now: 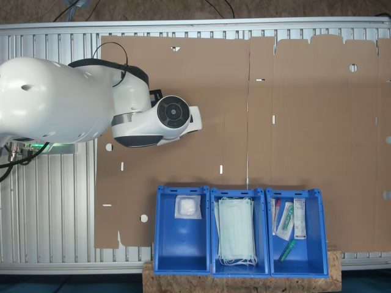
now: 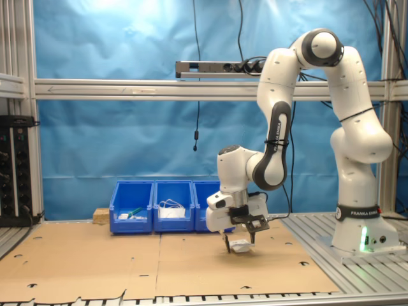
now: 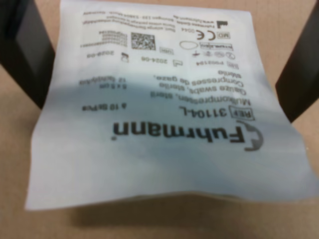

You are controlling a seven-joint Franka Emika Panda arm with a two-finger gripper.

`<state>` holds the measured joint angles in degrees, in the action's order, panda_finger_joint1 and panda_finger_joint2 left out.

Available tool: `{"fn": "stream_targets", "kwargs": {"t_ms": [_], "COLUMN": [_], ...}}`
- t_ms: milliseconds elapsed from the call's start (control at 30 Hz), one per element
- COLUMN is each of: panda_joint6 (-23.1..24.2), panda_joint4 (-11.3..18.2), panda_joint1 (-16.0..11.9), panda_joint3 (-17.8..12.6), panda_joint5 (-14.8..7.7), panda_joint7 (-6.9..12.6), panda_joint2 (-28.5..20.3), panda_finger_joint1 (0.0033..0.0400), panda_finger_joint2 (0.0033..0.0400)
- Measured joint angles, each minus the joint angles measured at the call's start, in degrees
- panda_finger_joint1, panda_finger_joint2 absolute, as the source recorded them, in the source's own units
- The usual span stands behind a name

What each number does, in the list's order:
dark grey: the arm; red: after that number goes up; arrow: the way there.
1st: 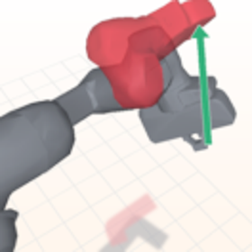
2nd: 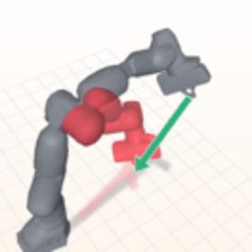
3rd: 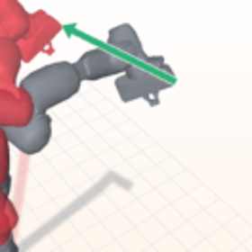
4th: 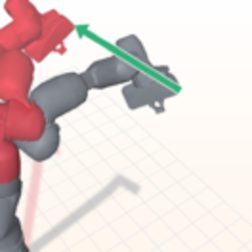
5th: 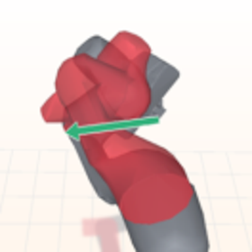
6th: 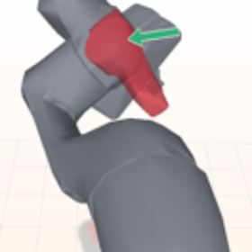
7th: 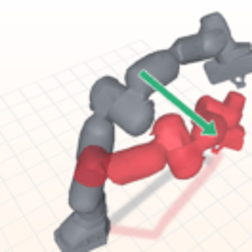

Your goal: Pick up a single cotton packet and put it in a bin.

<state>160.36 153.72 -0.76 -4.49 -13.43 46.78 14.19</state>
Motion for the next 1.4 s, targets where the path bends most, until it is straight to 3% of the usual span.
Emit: {"fn": "stream_targets", "kwargs": {"t_ms": [1267, 1300, 1400], "panda_joint6": [0.0, 0.0, 0.0], "panda_joint4": [0.0, 0.0, 0.0], "panda_joint1": [0.0, 0.0, 0.0], "panda_joint3": [-0.1, -0.1, -0.1], "panda_joint5": [0.0, 0.0, 0.0], "panda_joint7": [0.0, 0.0, 0.0], "panda_joint2": [0.0, 0.0, 0.0], "panda_finger_joint1": [0.04, 0.0287, 0.0287], "panda_finger_joint2": [0.04, 0.0287, 0.0287]}}
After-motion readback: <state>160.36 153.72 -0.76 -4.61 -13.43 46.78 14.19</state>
